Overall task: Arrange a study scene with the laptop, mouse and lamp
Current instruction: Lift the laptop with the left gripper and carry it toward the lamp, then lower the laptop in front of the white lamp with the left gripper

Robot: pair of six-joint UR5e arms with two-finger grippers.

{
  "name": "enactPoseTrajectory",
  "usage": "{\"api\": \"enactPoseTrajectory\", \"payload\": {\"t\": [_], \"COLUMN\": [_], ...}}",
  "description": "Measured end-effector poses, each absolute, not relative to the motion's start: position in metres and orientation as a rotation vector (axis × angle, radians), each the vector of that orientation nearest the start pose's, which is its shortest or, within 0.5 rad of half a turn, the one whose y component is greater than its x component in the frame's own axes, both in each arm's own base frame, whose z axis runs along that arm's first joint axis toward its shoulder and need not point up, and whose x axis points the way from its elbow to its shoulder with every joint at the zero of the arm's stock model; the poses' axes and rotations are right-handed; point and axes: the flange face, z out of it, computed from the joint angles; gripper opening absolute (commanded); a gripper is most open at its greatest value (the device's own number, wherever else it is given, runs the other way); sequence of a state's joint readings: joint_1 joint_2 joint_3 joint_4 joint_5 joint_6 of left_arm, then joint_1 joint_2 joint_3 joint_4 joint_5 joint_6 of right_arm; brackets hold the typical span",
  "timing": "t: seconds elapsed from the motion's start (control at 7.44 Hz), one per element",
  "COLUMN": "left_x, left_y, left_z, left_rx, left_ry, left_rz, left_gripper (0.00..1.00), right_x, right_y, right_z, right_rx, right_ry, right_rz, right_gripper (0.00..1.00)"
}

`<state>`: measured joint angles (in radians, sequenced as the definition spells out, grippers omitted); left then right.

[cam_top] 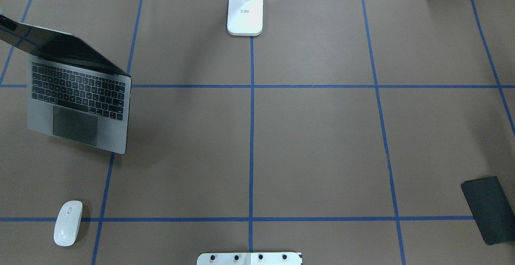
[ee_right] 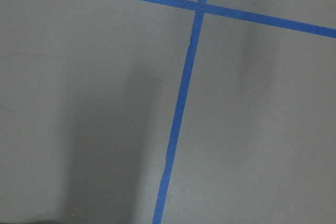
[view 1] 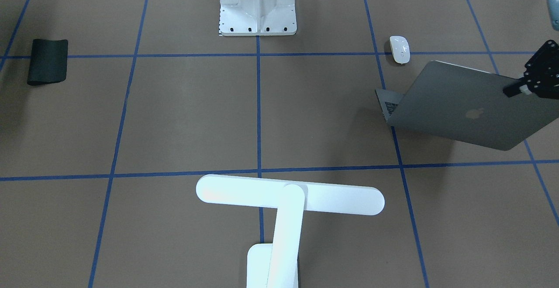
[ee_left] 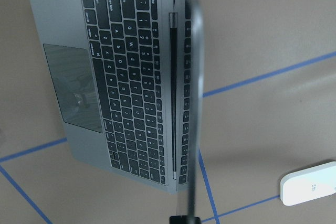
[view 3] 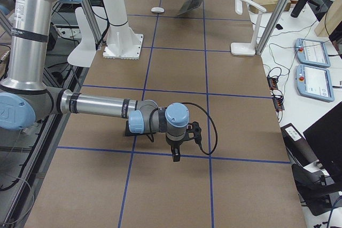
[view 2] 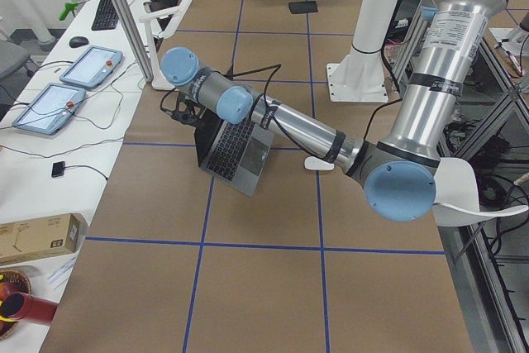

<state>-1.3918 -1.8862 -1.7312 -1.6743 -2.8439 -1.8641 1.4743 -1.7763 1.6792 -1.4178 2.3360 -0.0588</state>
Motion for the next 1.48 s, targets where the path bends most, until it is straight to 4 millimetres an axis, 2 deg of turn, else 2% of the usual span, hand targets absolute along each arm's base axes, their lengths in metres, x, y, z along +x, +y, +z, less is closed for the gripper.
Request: {"api": "enactPoseTrajectory", "payload": {"t": [0.4, 0.67, 0.81, 0.94, 1.21, 1.48], "left_x": [0.146, 0.188, 0.206, 0.235, 0.305, 0.359], "left_y": [-0.594, -0.59, -0.587, -0.582, -0.569, -0.572], "left_z": [0.262, 0.218, 0.2, 0.186, 0.166, 0.152], "left_rx": [-0.884, -0.906, -0.907, -0.897, -0.867, -0.853], "left_ry": [1.062, 1.03, 1.018, 1.009, 1.03, 1.079], "left_rz": [-1.101, -1.159, -1.192, -1.221, -1.275, -1.329], "left_gripper": [0.0, 0.0, 0.0, 0.0, 0.0, 0.0], "right_x": [0.026, 0.024, 0.022, 0.02, 0.019, 0.019], "right_y": [-0.414, -0.416, -0.417, -0.416, -0.415, -0.417], "right_z": [0.684, 0.684, 0.684, 0.684, 0.684, 0.684], "right_rx": [0.029, 0.031, 0.029, 0.026, 0.025, 0.025], "right_ry": [-0.736, -0.716, -0.714, -0.716, -0.719, -0.717], "right_rz": [-0.171, -0.183, -0.189, -0.192, -0.194, -0.194], "right_gripper": [1.0, 1.0, 1.0, 1.0, 1.0, 1.0]}}
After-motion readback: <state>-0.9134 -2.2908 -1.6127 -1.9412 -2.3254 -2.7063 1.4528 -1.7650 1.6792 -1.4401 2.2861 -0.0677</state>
